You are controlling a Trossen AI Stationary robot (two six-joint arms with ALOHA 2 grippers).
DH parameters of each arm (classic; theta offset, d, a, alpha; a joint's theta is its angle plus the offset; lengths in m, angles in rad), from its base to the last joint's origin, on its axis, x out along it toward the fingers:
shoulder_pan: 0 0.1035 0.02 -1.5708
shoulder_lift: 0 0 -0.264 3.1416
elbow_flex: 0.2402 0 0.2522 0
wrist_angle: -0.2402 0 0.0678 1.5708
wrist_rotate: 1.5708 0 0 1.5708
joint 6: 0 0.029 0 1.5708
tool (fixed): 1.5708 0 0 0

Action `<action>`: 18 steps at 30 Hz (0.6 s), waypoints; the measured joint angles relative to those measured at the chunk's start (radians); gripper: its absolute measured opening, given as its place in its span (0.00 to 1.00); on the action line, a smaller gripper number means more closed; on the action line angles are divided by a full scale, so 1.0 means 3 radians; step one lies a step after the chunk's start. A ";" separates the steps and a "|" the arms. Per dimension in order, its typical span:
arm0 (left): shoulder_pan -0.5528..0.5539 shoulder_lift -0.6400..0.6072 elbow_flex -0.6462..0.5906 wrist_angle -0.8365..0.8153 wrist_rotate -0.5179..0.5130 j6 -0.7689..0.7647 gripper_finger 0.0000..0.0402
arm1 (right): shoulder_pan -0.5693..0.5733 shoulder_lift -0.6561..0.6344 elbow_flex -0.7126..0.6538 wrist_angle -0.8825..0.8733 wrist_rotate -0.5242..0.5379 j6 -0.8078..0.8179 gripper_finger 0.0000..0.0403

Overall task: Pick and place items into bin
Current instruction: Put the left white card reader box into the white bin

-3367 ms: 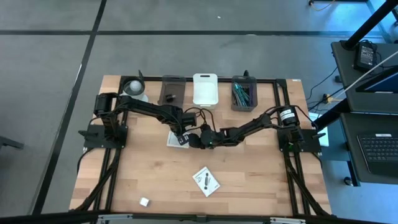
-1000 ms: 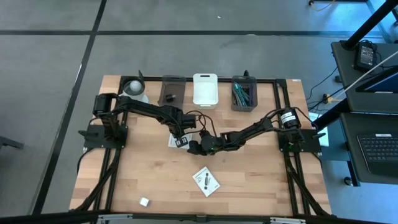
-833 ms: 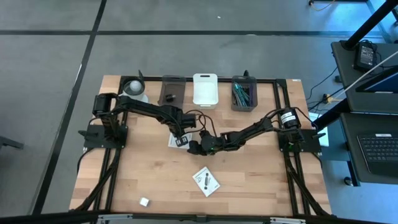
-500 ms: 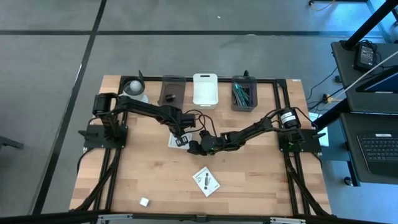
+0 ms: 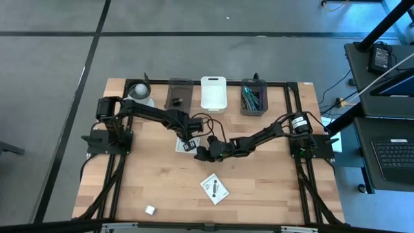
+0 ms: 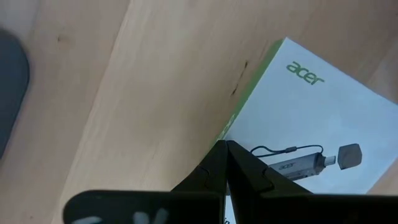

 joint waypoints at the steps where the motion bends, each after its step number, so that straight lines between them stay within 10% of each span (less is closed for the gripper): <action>1: 0.0009 0.0000 0.0000 0.0002 0.0004 0.0010 0.01 | 0.0000 0.0000 0.0000 0.0003 0.0000 0.0000 0.46; 18: 0.0100 0.0004 -0.0006 0.0035 0.0133 0.0042 0.01 | 0.0000 0.0000 0.0002 -0.0013 0.0003 0.0022 0.46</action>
